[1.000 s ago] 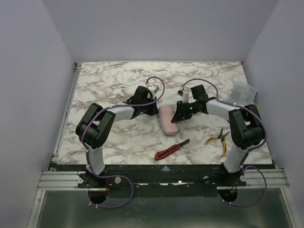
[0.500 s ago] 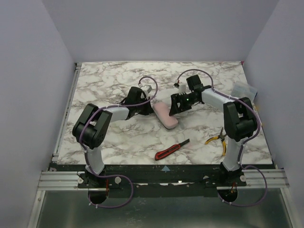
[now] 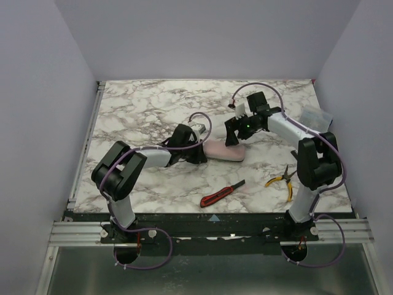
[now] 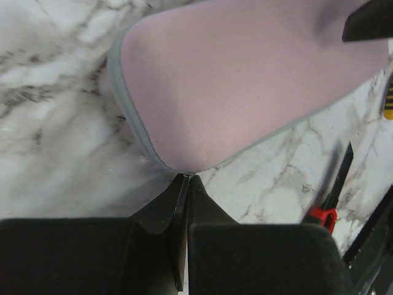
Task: Open the umbrella
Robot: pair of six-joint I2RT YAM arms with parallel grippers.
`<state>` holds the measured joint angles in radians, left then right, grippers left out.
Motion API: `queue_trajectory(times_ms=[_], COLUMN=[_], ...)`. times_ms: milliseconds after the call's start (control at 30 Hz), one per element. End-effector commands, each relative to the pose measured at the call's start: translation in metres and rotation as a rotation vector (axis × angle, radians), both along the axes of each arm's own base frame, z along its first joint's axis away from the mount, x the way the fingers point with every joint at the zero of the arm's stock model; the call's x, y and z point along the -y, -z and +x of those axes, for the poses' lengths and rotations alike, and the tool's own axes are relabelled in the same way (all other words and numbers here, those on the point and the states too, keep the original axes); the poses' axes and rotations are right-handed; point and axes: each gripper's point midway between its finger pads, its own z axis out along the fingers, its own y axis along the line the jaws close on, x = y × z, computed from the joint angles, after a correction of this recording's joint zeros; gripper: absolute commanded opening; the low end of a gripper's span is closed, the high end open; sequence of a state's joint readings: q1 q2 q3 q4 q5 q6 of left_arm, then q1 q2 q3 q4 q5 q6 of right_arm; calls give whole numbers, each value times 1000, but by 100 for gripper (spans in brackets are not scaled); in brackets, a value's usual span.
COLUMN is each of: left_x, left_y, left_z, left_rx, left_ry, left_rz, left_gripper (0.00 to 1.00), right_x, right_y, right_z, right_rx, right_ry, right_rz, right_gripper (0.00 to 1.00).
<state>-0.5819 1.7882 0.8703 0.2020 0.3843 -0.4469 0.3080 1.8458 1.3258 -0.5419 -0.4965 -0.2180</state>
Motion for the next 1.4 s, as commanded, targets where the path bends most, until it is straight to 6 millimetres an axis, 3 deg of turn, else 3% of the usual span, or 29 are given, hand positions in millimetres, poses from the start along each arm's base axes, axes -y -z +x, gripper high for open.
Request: queue_trajectory(times_ms=[0, 167, 300, 633, 800, 933, 1167, 1367], left_x=[17, 17, 19, 18, 17, 14, 6, -10], left_y=[-16, -16, -14, -9, -6, -4, -2, 7], left_z=[-31, -32, -30, -28, -28, -29, -31, -28], left_rx=[-29, -6, 2, 7, -1, -1, 1, -18], left_ry=[74, 82, 85, 88, 83, 83, 68, 44], left_rz=[-73, -73, -77, -60, -55, -41, -24, 13], left_gripper=[3, 3, 3, 2, 2, 2, 0, 0], right_x=[9, 20, 18, -13, -27, -22, 0, 14], right_y=[-14, -18, -20, -33, -7, 19, 53, 71], right_z=[-7, -29, -45, -31, -49, -49, -62, -74], right_rx=[4, -42, 48, 429, 499, 496, 449, 436], right_ry=[31, 61, -18, -338, -514, -531, -588, -629], right_rz=[-40, -72, -49, -58, -104, -192, -289, -343], right_gripper=[86, 86, 88, 88, 88, 85, 54, 46])
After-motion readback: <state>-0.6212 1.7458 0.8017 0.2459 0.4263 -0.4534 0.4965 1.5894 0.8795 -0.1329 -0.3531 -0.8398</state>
